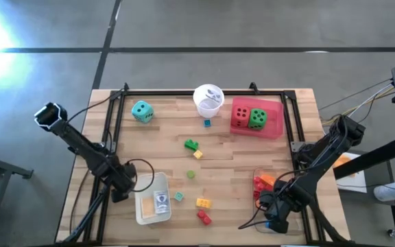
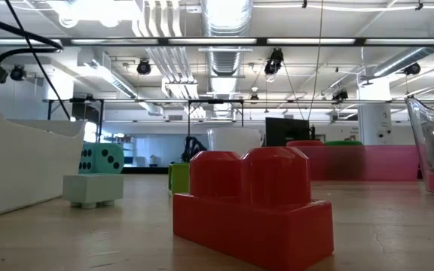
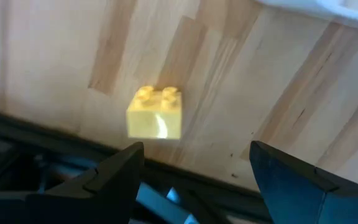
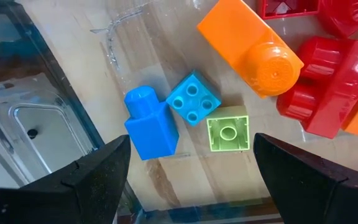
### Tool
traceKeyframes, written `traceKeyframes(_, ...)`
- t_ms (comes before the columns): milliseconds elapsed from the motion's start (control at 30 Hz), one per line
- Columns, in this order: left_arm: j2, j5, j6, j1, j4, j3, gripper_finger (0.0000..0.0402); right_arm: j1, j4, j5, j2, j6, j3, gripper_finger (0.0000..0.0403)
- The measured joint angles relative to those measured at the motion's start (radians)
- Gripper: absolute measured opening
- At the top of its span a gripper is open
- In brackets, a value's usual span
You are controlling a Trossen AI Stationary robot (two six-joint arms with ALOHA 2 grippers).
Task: Pick & Place Toys
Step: Put the light yellow game piece into the transparent bin
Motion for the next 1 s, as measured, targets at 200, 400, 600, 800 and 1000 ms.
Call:
traceKeyframes(200, 0.000, -0.011, -0.019, -0.001, 0.059, -0.057, 0.0294, 0.000, 0.001, 0.000, 0.000, 0.029, 0.000, 0.0334)
traceKeyframes(400, -0.002, -0.020, -0.038, -0.001, 0.066, -0.088, 0.0294, 0.000, 0.005, 0.000, 0.000, 0.034, 0.000, 0.0334)
traceKeyframes(600, -0.001, -0.027, -0.039, 0.000, 0.069, -0.090, 0.0294, 0.000, 0.006, 0.000, 0.000, 0.034, 0.000, 0.0334)
traceKeyframes(800, 0.003, -0.028, -0.038, 0.000, 0.087, -0.062, 0.0294, 0.001, 0.009, -0.001, 0.000, 0.034, 0.000, 0.0334)
traceKeyframes(1000, 0.002, -0.030, -0.064, 0.000, 0.080, -0.050, 0.0294, 0.000, 0.023, -0.002, 0.000, 0.034, 0.000, 0.0334)
